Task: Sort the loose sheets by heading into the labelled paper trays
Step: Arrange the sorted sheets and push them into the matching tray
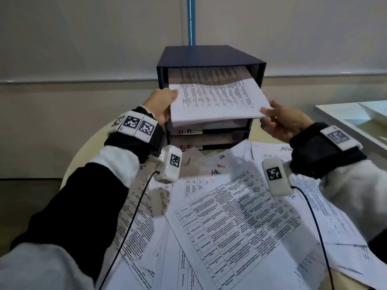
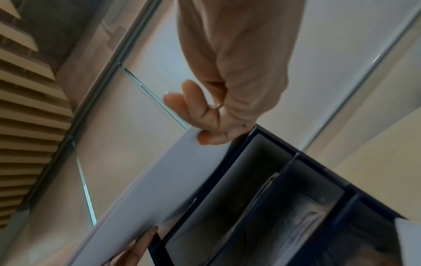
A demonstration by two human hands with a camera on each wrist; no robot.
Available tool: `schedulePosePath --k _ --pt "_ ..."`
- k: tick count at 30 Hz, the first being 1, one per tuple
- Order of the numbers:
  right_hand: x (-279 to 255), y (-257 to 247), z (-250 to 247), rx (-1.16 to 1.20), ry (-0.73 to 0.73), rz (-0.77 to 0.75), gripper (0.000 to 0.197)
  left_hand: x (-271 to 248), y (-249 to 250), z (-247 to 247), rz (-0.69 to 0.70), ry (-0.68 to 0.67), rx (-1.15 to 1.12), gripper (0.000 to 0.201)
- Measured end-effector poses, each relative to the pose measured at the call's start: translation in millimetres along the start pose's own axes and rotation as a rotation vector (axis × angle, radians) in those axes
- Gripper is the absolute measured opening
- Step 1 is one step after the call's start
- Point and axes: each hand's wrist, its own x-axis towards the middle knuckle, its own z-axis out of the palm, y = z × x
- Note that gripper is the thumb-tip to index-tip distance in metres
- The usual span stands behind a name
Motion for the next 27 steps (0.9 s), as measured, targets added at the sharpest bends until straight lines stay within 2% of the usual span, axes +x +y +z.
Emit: schedulePosePath --k 4,7,12,15,18,20,22,25,27 --pt "29 -16 20 0.126 0.036 -0.018 0.028 -4 1 -5 0.125 0.008 -0.012 0.025" --pt "48 -23 34 0.278 0.067 -0.022 0.020 -5 4 -4 0.236 0.050 0.102 0.033" --pt "71 -33 51 0.304 0.092 -0.026 0.018 10 -4 -3 0.452 0.103 0.613 0.036" --pt "88 -35 53 0.280 0.152 -0.058 0.015 12 -10 4 0.516 0.248 1.076 0.034" --pt "98 -35 54 0.255 0.230 -0.084 0.019 11 -14 9 0.619 0.309 1.262 0.035" --pt "101 -32 54 0.227 0.271 -0.096 0.022 15 -17 10 0.632 0.263 1.319 0.041" --pt "102 -27 56 0.177 0.218 -0.074 0.028 19 -18 10 0.606 0.197 1.361 0.047" --pt "104 -27 57 0.044 0.213 -0.033 0.013 25 -18 10 0.567 0.141 1.338 0.050" --pt "104 -28 55 -0.119 0.251 -0.012 0.028 28 -18 9 0.551 0.116 1.319 0.051"
